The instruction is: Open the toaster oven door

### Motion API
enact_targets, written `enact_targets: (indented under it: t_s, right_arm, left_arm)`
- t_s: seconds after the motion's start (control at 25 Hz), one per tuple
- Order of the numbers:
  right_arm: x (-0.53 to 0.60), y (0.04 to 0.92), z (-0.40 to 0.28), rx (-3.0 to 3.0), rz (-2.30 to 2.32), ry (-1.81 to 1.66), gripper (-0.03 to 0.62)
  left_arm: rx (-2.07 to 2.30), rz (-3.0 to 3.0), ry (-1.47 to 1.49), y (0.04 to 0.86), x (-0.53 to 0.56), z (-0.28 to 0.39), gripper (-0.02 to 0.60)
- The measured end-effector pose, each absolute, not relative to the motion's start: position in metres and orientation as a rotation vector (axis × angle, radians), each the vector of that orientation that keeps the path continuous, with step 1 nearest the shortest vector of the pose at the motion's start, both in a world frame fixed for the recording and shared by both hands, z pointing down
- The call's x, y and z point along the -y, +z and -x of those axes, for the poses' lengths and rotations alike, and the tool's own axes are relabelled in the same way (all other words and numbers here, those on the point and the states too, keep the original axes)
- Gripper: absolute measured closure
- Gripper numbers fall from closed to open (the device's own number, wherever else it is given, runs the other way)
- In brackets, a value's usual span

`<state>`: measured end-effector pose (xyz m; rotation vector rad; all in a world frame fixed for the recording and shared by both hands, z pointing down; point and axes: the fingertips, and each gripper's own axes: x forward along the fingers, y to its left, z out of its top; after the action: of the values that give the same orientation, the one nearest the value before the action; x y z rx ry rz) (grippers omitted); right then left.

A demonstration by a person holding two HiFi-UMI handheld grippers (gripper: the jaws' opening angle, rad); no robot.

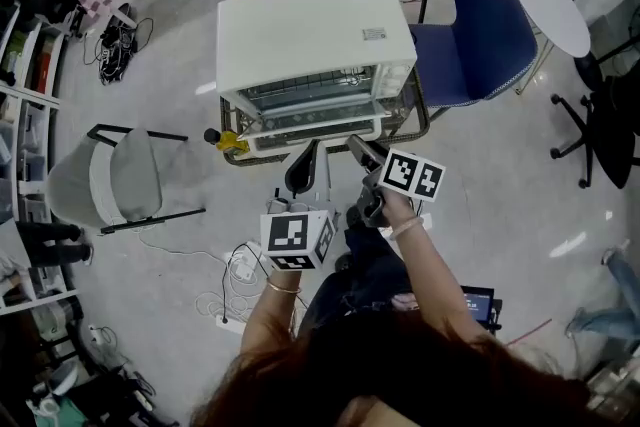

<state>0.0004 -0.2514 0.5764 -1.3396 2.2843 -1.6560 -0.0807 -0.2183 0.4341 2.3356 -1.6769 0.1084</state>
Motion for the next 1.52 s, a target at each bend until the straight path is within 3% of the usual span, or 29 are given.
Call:
enact_targets:
  t_s: [1.52]
  right_arm:
    - [0.192, 0.655, -0.013, -2.276, 1.479, -1.852, 0.444]
  left_arm:
    - [1.719, -2.201, 0.134, 0.5, 0.189, 0.102, 0.568]
